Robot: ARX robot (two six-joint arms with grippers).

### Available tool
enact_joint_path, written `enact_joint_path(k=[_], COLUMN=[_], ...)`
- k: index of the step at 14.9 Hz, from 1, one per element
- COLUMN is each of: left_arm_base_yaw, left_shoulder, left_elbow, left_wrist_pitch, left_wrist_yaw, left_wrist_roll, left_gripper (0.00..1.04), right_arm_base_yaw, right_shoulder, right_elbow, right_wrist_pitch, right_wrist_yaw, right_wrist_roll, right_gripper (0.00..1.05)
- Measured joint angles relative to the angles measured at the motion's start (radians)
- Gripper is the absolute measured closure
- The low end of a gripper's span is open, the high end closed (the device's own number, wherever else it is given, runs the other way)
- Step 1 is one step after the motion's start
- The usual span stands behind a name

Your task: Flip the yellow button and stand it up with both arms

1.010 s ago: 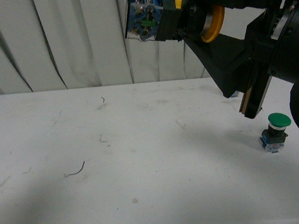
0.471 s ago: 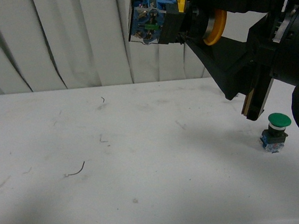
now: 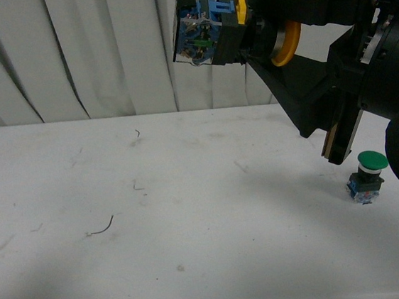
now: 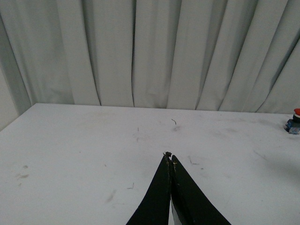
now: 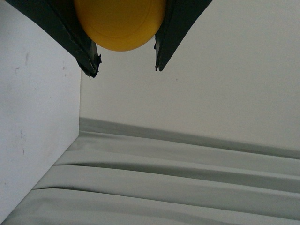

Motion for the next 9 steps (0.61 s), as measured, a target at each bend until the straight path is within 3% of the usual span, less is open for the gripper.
enact_joint_path(k=[6, 7, 8, 9], left_arm_base_yaw=[0.0, 0.0, 0.0, 0.0], left_shoulder=[-0.154, -0.189, -0.345, -0.345], left_elbow=[0.0, 0.0, 0.005, 0.001], left_wrist_pitch=[-0.153, -0.193, -0.354, -0.362], left_wrist_yaw=[0.0, 0.0, -0.002, 0.0], left_wrist_roll=[0.0, 0.0, 0.0, 0.0], left_gripper=[1.03, 1.03, 1.03, 1.03], right_arm_base_yaw=[0.013, 0.013, 0.012, 0.012], right_shoulder=[0.002, 0.002, 0.002, 0.002], right_elbow=[0.003, 0.003, 0.003, 0.003], right_wrist_pitch=[0.0, 0.0, 0.001, 0.003], right_wrist_yaw=[0.003, 0.003, 0.005, 0.0], right_wrist_roll=[-0.016, -0.019, -0.019, -0.023], right_gripper=[0.7, 0.7, 0.7, 0.7])
